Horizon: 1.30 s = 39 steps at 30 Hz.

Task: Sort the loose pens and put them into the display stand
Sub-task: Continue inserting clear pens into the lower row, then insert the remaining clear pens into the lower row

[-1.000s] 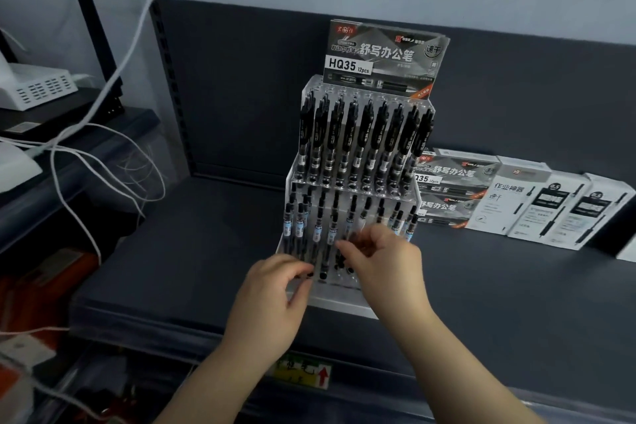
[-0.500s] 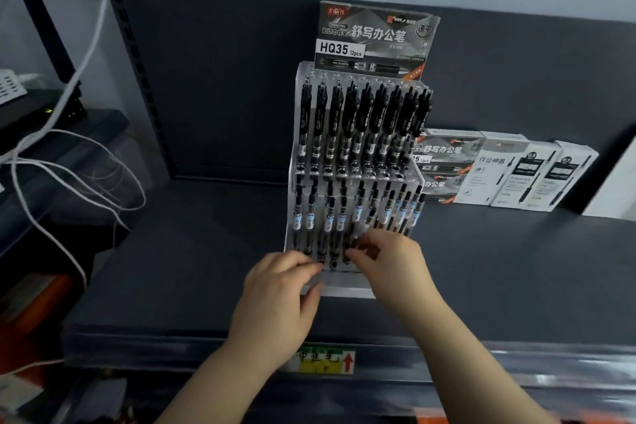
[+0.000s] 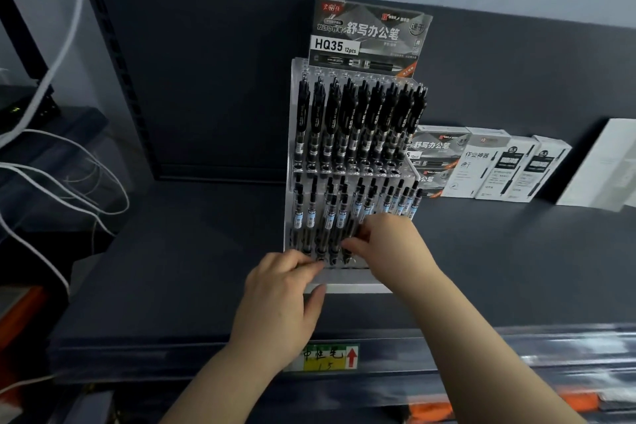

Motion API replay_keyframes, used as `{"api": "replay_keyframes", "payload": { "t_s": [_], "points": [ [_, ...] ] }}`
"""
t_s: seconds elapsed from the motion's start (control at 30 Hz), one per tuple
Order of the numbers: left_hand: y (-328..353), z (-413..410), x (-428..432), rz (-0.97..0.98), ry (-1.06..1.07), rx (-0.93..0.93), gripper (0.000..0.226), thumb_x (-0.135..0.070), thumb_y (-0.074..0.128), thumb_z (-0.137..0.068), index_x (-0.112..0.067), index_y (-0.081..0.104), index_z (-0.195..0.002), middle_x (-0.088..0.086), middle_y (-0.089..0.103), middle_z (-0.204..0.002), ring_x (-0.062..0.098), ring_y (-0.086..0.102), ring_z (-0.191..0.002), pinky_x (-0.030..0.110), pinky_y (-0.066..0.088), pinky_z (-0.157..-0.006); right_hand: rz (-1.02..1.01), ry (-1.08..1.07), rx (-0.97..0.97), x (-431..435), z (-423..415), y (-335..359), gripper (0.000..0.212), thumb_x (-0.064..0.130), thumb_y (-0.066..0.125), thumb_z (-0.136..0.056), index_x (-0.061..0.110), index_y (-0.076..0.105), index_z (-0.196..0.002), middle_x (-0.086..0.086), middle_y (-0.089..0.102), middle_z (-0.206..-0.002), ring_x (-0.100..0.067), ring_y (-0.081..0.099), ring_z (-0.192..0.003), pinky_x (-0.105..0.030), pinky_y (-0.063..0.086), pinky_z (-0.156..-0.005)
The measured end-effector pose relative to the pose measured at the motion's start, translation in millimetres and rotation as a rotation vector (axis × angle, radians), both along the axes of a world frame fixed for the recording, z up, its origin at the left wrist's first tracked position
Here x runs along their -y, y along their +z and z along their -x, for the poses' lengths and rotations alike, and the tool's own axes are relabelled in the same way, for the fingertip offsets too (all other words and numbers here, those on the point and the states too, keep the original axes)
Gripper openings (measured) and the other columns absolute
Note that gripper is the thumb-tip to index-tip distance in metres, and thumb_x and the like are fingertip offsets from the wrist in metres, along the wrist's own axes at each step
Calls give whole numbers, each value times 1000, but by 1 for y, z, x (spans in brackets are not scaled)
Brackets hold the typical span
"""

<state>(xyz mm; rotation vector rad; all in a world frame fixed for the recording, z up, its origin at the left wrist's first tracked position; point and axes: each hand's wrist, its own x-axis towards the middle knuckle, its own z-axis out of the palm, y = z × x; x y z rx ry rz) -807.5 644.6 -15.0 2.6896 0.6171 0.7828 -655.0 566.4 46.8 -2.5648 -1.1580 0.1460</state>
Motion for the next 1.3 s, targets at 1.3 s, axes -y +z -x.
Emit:
{"api": "replay_keyframes", "payload": {
  "t_s": [1.3],
  "points": [
    [56,-38,73,94,135,17,25,-24,58,-88,-20,67,-111,-12,57,-110,9,50,-103,26,37,-90,-217,59,-47,116,-46,-5,41,43,55,-89,23,54,-124,8,58,-100,-11,55,-93,-25,46,-81]
  ]
}}
